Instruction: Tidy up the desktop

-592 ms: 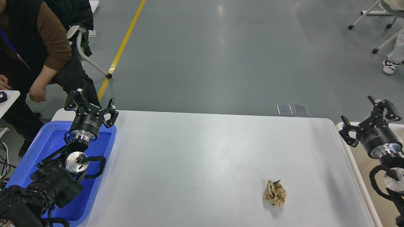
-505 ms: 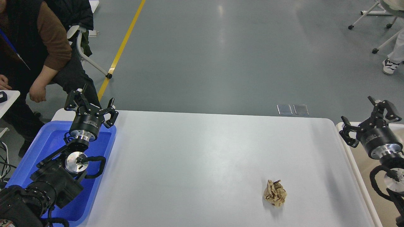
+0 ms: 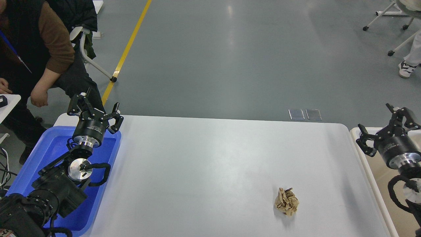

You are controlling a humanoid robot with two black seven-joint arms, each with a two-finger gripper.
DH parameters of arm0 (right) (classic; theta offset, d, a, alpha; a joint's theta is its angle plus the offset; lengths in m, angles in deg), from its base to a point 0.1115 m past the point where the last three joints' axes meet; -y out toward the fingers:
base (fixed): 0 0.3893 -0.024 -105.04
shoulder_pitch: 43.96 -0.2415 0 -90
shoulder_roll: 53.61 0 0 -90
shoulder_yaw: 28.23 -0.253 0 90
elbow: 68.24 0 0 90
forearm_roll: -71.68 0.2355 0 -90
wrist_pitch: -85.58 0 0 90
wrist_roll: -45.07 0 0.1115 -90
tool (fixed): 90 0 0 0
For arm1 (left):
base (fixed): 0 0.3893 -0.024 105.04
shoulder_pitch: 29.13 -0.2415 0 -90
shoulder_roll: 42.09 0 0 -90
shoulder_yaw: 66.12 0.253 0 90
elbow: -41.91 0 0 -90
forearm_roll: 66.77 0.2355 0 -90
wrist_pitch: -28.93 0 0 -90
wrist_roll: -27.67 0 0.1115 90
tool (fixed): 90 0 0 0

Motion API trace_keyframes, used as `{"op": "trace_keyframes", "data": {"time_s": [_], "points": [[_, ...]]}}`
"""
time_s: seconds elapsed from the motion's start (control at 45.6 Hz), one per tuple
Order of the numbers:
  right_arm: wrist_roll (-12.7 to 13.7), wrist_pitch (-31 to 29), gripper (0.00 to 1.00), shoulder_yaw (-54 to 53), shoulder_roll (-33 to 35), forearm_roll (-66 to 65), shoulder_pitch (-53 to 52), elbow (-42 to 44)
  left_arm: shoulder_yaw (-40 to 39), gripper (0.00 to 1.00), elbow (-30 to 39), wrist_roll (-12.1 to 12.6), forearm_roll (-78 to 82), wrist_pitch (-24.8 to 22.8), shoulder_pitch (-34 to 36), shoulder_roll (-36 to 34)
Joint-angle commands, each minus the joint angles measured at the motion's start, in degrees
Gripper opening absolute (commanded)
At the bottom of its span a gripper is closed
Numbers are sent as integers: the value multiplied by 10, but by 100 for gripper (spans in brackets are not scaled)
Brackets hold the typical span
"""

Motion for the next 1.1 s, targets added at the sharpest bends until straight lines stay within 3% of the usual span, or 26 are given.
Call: {"op": "trace_keyframes", "data": {"time_s": [0.0, 0.768, 1.075], "points": [[0, 0, 100, 0, 24, 0, 5, 0, 0, 100, 0, 0, 0, 0, 0, 0], [1, 3, 100, 15, 57, 1, 0, 1, 0, 100, 0, 0, 0, 0, 0, 0], [1, 7, 100, 219, 145, -7, -92, 32, 0, 100, 0, 0, 0, 0, 0, 0]]}}
